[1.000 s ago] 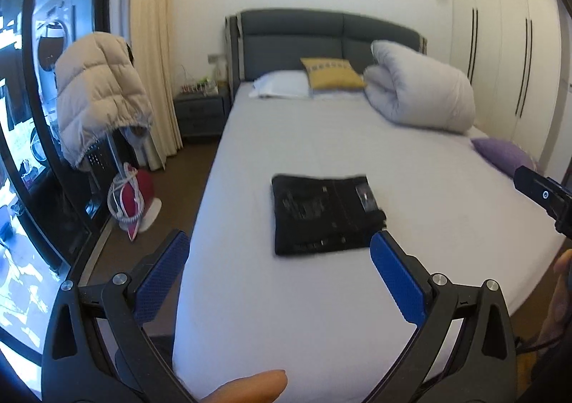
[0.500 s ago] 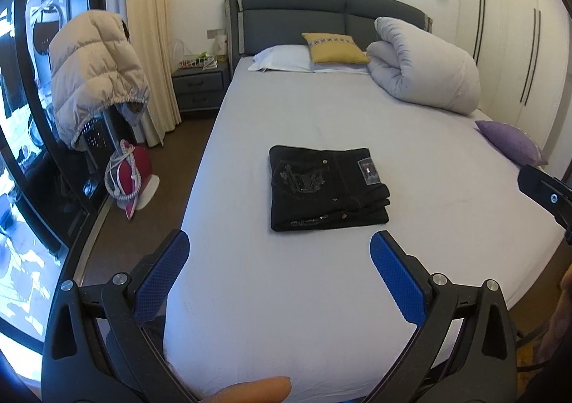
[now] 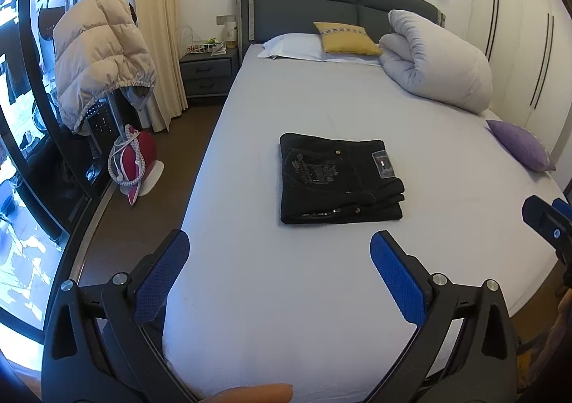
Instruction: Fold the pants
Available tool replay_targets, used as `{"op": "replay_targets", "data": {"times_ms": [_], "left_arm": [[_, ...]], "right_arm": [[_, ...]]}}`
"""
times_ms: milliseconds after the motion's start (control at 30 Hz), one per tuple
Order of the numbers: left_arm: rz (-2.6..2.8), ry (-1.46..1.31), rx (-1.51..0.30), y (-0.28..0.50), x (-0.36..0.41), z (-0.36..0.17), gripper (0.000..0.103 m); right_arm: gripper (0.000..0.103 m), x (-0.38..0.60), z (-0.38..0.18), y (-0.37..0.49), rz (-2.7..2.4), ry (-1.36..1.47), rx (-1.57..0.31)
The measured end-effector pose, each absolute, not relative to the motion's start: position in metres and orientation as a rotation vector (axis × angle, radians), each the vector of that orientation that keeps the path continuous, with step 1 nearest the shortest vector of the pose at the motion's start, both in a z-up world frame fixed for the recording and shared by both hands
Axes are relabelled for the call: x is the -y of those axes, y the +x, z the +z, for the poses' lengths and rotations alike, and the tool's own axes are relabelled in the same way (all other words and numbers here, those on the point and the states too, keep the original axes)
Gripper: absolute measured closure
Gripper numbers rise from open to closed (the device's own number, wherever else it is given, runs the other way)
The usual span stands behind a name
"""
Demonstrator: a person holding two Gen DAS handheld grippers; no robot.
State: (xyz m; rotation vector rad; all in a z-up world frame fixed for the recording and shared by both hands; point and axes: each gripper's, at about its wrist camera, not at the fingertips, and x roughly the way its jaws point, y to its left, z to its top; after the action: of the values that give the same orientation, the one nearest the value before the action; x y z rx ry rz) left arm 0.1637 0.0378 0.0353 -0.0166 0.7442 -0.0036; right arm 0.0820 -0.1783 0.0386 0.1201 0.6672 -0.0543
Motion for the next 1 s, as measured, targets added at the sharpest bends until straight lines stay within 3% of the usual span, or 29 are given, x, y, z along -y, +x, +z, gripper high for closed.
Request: {"op": "replay_targets", "data": {"times_ms": [1000], "left_arm": [[0.033,-0.036,-0.797,0.186,-0.041,0.003,0.000]], "right_arm": [[0.000,0.163,0.021,0.095,-0.033,0.093,-0.733]]}}
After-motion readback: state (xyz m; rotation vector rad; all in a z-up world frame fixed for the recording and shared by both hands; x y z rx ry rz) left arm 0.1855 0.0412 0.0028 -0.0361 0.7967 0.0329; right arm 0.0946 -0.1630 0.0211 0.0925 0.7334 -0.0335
